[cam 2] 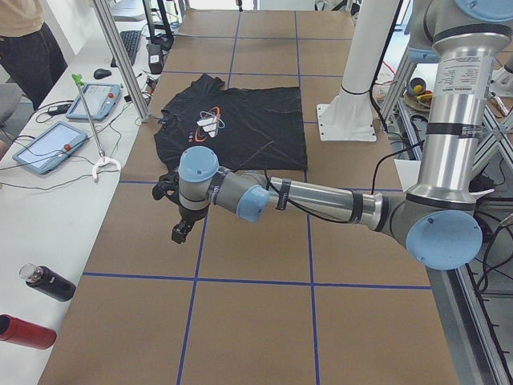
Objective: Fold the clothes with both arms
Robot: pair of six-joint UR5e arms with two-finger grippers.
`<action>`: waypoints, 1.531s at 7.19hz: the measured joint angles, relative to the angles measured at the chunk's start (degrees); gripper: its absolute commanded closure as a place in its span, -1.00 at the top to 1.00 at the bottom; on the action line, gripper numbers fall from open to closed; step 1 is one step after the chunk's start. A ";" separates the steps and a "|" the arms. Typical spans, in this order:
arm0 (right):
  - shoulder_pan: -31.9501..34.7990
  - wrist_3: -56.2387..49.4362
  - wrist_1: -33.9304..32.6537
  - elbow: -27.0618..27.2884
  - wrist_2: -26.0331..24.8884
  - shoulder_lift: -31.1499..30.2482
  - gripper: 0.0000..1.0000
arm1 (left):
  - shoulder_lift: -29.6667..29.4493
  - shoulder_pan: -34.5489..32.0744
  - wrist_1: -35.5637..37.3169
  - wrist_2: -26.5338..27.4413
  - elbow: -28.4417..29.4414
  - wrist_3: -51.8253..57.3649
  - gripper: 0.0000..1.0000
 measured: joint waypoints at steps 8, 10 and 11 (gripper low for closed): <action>-2.71 2.57 8.26 0.40 0.96 -1.87 1.00 | 1.04 -0.12 -0.94 -0.60 -0.35 0.08 1.00; -10.22 19.63 21.32 -2.36 1.06 -0.62 0.99 | 1.18 -0.14 -0.95 -2.51 -0.85 0.01 1.00; -13.52 31.70 29.82 -7.63 0.74 2.83 0.97 | 1.25 -0.12 -0.95 -2.63 -0.96 0.01 1.00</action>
